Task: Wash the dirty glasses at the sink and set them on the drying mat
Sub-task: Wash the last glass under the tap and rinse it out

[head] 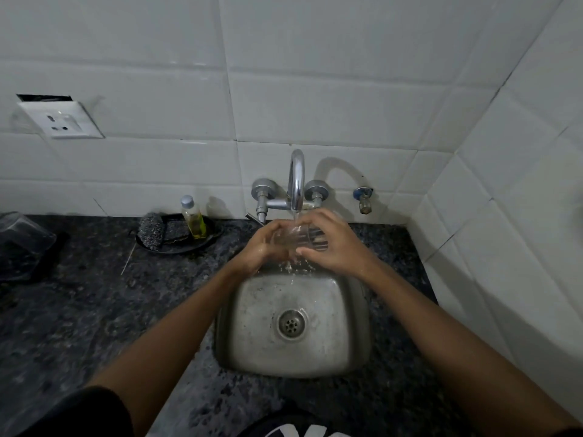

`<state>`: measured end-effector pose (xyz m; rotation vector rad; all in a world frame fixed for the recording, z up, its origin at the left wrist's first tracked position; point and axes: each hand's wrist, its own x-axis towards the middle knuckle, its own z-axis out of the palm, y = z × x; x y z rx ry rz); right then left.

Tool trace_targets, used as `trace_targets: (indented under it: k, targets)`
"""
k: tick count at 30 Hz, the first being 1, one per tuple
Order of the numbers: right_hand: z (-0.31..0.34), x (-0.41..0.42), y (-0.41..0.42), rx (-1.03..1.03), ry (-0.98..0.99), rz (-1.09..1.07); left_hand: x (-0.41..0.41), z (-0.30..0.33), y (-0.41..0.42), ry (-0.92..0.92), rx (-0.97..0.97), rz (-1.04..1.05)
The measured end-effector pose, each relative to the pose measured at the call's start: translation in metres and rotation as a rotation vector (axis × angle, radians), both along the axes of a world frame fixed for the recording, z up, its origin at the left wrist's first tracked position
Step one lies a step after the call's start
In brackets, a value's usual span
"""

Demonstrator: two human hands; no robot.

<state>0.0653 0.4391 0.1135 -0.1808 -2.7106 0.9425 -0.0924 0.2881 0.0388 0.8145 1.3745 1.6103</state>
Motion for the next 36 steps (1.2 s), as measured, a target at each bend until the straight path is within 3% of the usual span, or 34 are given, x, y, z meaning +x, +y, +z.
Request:
trace_targets:
  k: [2, 4, 9, 14, 18, 21, 24, 26, 30, 31, 33, 36]
  targets:
    - [0.001, 0.000, 0.002, 0.042, 0.019, 0.051, -0.002, 0.000, -0.002, -0.281, -0.002, -0.045]
    - [0.000, -0.002, 0.003, 0.067, 0.033, 0.087, 0.001, -0.001, 0.002, -0.442, -0.057, -0.008]
    - [-0.007, -0.012, -0.003, 0.223, 0.046, 0.143, 0.016, -0.007, 0.021, -0.506, -0.110, 0.080]
    - [-0.026, -0.012, -0.002, 0.559, 0.171, 0.188, 0.024, -0.017, 0.024, -0.855, -0.026, 0.287]
    - [-0.031, -0.016, -0.005, 0.478, -0.074, 0.268, 0.026, -0.026, 0.026, -0.807, 0.032, 0.293]
    - [-0.023, -0.031, 0.005, 0.573, -0.227, 0.335, 0.024, -0.031, 0.028, -0.743, 0.007, 0.264]
    - [-0.024, -0.046, 0.024, 0.832, -0.190, 0.524, 0.012, -0.032, 0.028, -0.630, -0.183, 0.206]
    - [-0.017, -0.048, 0.026, 0.951, -0.212, 0.564, 0.007, -0.032, 0.029, -0.651, -0.196, 0.230]
    - [-0.014, -0.055, 0.011, 0.757, -0.300, 0.373, 0.017, -0.033, 0.037, -0.861, -0.011, 0.352]
    - [-0.009, -0.059, 0.009, 0.793, -0.358, 0.343, 0.020, -0.035, 0.038, -0.881, -0.010, 0.376]
    - [-0.004, -0.064, 0.006, 0.888, -0.400, 0.459, 0.018, -0.037, 0.034, -0.900, -0.065, 0.372]
    - [-0.002, -0.071, 0.010, 1.140, -0.167, 0.780, 0.002, -0.034, 0.031, -0.820, -0.272, 0.287]
